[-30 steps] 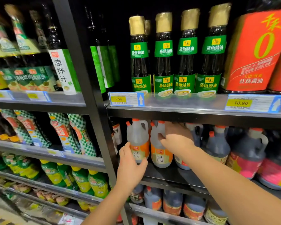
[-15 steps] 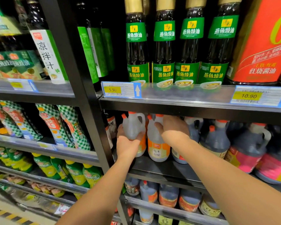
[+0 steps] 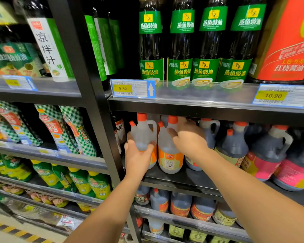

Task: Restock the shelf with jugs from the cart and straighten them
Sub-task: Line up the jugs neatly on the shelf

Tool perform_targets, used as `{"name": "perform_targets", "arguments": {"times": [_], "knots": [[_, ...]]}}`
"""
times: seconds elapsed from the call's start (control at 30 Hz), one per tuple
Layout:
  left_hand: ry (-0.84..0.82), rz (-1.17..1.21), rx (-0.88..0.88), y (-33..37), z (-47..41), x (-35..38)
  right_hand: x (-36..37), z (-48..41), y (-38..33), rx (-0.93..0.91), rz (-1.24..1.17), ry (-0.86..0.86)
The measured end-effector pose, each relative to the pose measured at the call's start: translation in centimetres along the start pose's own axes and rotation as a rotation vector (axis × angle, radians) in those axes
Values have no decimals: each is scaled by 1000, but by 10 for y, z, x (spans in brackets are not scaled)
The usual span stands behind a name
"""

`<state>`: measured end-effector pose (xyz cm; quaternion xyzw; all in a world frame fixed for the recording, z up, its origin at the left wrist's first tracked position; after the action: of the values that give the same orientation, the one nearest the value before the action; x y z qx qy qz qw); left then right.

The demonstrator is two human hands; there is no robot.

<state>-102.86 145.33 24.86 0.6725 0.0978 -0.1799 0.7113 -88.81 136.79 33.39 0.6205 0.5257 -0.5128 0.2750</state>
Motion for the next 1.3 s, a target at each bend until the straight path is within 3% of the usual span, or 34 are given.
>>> {"name": "perform_targets", "arguments": {"times": [0.23,0.5,0.63,0.77,0.87,1.03,1.2,1.3], "knots": [[3,17,1,0,6,-1,14,4,4,126,-146,-116],[27,25,13,2,10,-3,2,9,-4,61,-63,-52],[0,27,5,3,11,-4,3,12,-5,14,-40,-183],[-40,-37,23,-3,19,-8,-6,19,-8,-61,16,28],[2,-93,125,-8,36,-13,-13,37,1,-93,5,155],[161,-194,326,-5,71,-11,-32,60,32,-2,191,179],[194,-226,410,8,91,11,-52,65,47,1,276,148],[149,-258,417,21,92,29,-56,57,51,-27,307,9]]}}
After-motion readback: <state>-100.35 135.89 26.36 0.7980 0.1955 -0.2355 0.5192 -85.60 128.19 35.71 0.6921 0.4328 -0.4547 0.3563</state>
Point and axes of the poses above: each hand's wrist, its own z-axis away from the middle knuckle, its own x-axis out of the palm, y = z × x, the point moved 3 cm from there along -z, towards the middle knuckle, and after that the axes turned 15 degrees about -x, right-handed, at the moved point
